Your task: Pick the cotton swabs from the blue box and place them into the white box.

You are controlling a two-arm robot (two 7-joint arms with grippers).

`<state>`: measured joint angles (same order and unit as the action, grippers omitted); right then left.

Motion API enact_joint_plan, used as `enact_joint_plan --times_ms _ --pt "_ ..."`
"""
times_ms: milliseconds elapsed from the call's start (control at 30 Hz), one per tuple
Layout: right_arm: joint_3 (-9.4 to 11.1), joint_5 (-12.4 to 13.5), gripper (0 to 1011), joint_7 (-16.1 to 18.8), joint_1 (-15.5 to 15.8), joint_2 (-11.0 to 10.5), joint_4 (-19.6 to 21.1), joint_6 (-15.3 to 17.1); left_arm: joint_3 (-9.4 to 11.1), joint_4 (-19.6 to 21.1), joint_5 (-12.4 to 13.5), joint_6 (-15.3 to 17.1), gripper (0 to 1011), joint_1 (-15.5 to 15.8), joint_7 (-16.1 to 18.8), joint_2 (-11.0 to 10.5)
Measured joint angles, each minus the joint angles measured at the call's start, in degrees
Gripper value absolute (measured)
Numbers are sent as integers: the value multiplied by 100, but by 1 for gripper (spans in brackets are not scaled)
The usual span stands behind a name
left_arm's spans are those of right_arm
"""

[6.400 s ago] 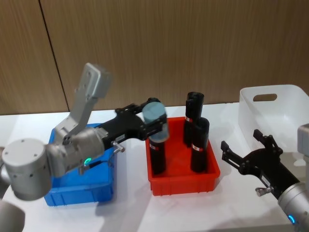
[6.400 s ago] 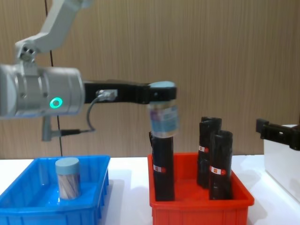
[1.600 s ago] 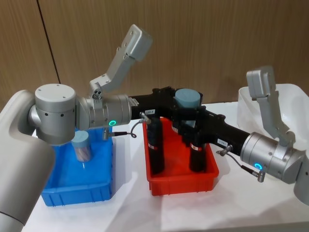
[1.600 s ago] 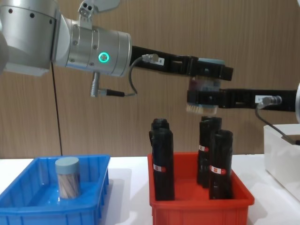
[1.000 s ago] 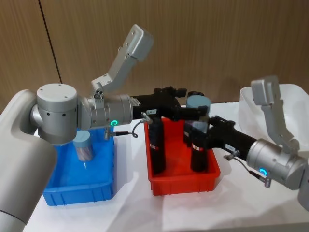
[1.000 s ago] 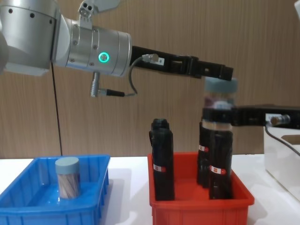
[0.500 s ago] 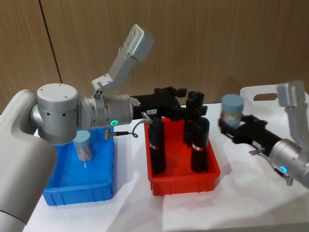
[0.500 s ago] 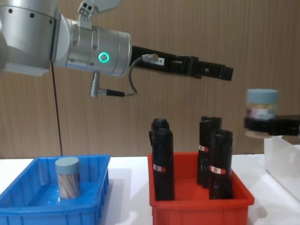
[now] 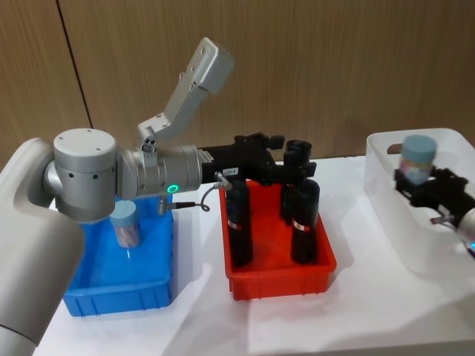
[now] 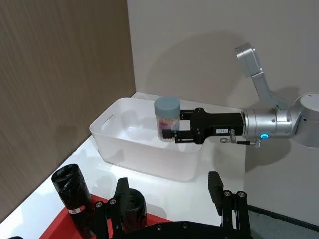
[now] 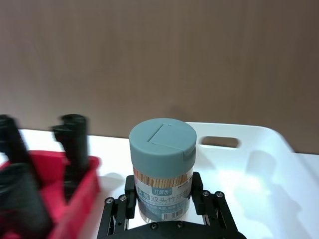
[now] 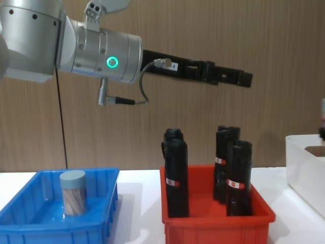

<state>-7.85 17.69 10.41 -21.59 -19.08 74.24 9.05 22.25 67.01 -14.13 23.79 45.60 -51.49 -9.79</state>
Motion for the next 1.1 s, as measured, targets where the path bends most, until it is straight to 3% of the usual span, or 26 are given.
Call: enact_joint_plan --times_ms 367,767,1100 --pt "238 -116 639 -310 -244 -130 -668 -138 0 0 0 0 1000 0 0 0" --pt "327 -211 644 -308 -490 -174 -1246 -209 0 0 0 0 1000 0 0 0" --pt "339 -218 905 -215 -635 -164 -1580 -243 0 0 -1 0 1000 0 0 0"
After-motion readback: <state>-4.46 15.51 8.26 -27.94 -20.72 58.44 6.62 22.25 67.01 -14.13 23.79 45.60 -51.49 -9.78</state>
